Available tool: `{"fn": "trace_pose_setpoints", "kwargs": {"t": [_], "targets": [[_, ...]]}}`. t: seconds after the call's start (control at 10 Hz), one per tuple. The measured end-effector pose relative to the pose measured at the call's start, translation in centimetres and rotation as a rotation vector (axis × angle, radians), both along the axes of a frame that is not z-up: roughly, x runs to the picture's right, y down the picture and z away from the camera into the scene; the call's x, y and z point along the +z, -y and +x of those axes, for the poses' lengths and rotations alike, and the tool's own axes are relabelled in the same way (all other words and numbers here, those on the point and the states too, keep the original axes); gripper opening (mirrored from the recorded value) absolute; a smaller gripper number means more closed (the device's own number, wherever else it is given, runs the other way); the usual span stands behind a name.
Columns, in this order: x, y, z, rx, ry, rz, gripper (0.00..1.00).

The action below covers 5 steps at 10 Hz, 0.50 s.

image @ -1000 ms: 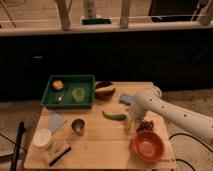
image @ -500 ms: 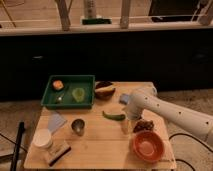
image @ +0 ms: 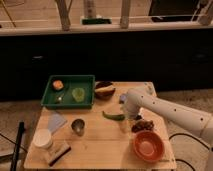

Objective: Place pepper in metal cup

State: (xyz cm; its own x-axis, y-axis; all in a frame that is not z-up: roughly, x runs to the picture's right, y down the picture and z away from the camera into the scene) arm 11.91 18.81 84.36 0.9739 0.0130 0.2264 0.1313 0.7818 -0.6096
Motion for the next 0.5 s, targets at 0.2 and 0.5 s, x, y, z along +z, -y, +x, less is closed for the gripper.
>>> {"fn": "trace_pose_setpoints", "kwargs": {"t": [0.2, 0.5], "targets": [[0.0, 0.2, -1.0, -0.017, 0.009, 0.0, 0.8], [-0.1, 0.3, -2.7, -0.038, 0.029, -0.006, 0.8]]}}
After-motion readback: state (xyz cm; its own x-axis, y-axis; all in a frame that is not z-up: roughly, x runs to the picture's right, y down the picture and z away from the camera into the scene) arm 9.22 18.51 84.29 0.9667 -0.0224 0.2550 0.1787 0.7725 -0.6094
